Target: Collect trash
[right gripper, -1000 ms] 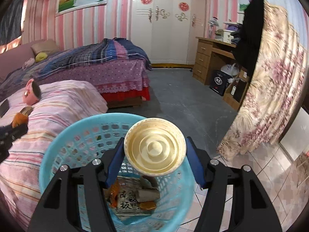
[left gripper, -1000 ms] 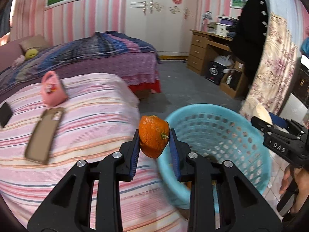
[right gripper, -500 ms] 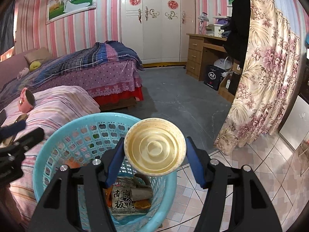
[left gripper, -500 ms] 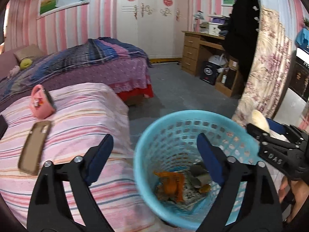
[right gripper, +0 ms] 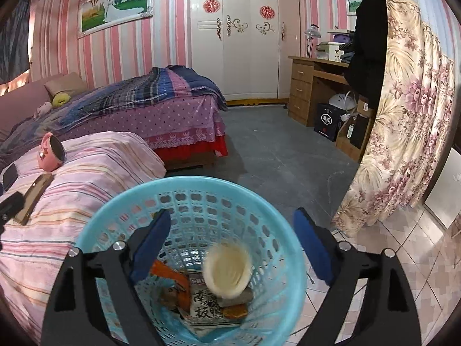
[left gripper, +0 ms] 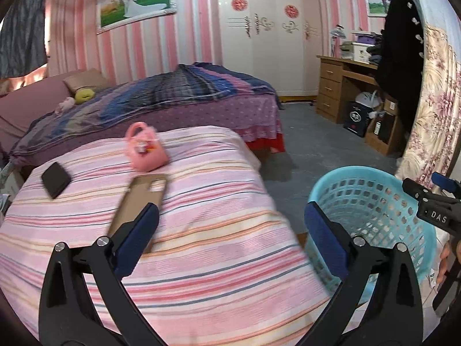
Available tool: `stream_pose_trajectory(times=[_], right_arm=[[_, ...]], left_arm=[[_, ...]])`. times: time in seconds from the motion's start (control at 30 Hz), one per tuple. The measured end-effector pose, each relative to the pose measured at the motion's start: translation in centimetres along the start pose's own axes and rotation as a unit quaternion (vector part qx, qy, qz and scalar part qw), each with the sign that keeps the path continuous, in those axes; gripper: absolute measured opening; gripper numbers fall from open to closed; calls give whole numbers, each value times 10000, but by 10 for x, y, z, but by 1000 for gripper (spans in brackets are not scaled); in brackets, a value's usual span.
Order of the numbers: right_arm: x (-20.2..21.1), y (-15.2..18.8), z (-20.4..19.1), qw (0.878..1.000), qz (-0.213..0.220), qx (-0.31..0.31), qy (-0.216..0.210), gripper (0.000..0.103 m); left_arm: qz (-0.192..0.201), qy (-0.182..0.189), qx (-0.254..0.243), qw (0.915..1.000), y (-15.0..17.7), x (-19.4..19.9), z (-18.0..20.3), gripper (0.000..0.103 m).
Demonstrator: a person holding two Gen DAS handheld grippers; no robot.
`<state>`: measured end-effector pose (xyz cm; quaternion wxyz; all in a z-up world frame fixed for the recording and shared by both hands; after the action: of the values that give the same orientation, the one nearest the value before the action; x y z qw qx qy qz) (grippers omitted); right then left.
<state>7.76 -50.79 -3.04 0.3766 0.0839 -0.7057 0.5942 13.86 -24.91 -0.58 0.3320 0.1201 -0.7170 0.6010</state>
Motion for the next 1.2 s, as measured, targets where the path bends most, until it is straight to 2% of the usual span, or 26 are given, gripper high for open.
stream_pose_trajectory(times=[0.1, 0.43, 0.67, 0.8, 0.97, 1.07, 1.2], right_arm=[[4, 0, -8, 9998, -4, -129, -118, 98], [49, 6, -60, 9966, 42, -381, -733, 98], [89, 38, -122, 9952, 199, 106, -955, 98], [111, 54, -146, 9934, 427, 478, -948, 98], [142, 69, -169, 9911, 565, 677, -999, 98], [159, 76, -184, 9898, 712, 876, -872, 98], [172, 79, -191, 9880, 842, 858, -971, 98]], left_arm=[[30, -106, 130, 9999, 6, 16, -23, 97], [129, -506, 363, 9980, 46, 71, -88, 97], [185, -656, 688, 9953, 74, 99, -121, 97], [340, -897, 643, 9933, 89, 116, -127, 97], [363, -786, 816, 9929, 102, 133, -139, 97], [467, -749, 889, 9921, 104, 144, -148, 97], [630, -797, 884, 9909, 107, 156, -152, 97]])
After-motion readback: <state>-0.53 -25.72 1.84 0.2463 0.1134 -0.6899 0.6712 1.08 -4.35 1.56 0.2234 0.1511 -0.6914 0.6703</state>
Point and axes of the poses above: each gripper's, at about its wrist camera, not at the fingertips, and x roughly against the way its jaws point, z to its right, y to its underside, the point moved 1 cm from there along -x, roughly the way its jaws point, and after that the axes turned 7 degrees about -z, right-handed, at the moved point
